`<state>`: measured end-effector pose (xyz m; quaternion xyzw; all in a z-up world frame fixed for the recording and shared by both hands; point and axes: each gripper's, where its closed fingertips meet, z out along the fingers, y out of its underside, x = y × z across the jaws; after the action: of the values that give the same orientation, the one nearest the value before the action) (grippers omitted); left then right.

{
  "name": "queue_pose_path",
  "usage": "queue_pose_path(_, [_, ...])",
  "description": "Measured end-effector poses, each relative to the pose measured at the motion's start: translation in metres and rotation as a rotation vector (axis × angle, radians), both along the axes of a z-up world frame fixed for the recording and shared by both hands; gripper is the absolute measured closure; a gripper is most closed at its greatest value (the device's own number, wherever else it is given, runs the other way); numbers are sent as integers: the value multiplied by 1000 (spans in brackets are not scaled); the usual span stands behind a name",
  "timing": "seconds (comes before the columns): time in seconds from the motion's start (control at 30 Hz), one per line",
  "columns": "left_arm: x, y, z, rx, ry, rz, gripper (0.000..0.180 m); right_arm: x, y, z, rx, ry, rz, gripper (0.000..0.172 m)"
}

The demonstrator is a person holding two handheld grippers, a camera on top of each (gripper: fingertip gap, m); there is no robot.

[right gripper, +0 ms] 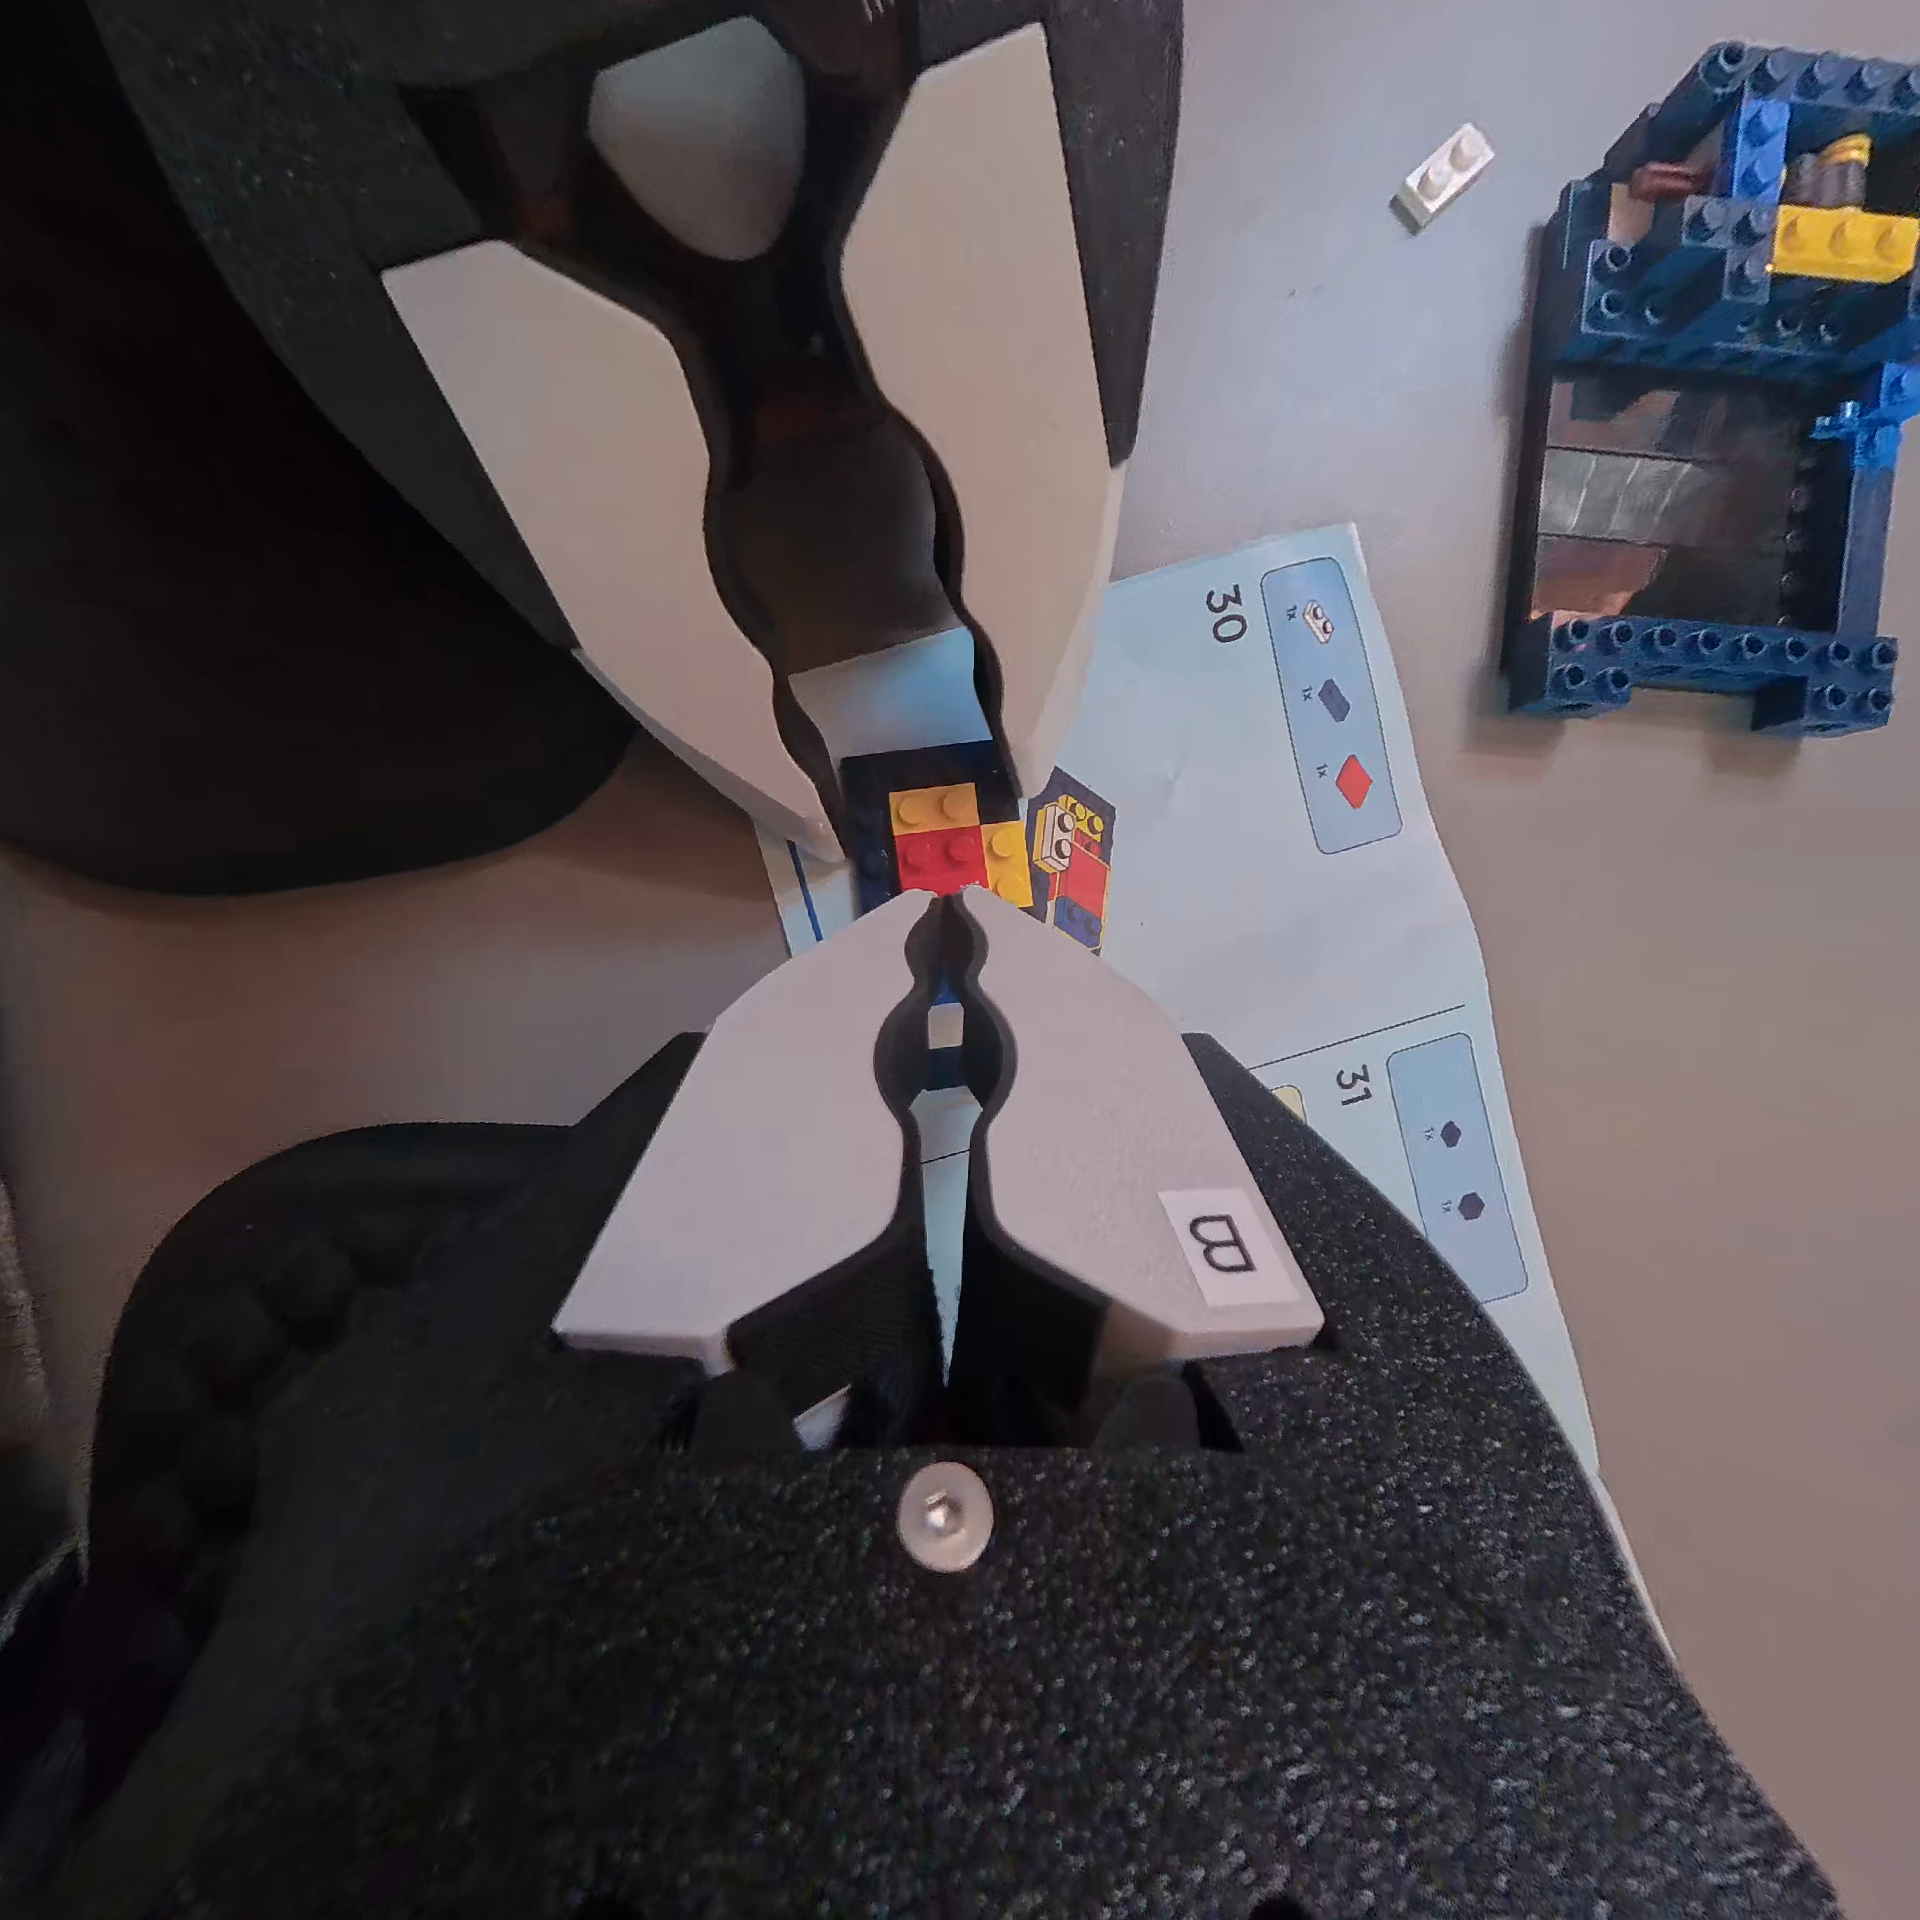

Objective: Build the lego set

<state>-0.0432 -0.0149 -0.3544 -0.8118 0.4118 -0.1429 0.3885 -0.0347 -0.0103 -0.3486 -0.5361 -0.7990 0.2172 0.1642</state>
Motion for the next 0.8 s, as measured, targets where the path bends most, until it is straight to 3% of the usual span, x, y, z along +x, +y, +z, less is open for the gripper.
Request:
queue_pose_path(0.13, [-6,3,9,6,-67,41,153,0,-1,0,126,4,13,171])
queue_pose_path(0.27, [-13,5,26,36,-167,76,159,0,1,-1,42,-17,-20,170])
queue_pose_path(0.43, [-20,5,17,13,-106,100,161,0,1,-2,36,-96,23,170])
queue_pose_path(0.63, [-30,9,17,1,-138,152,163,-5,-6,-4,-51,-149,57,171])
queue_pose_path(0.73, [-33,10,21,28,-135,163,163,-7,-6,-2,77,-64,189,172])
queue_pose_path(0.77, [-33,11,23,42,-136,163,163,-4,-8,1,-5,-66,159,172])
queue_pose_path(0.8, [-33,11,26,57,-140,165,163,-1,-13,11,-125,-57,139,159])
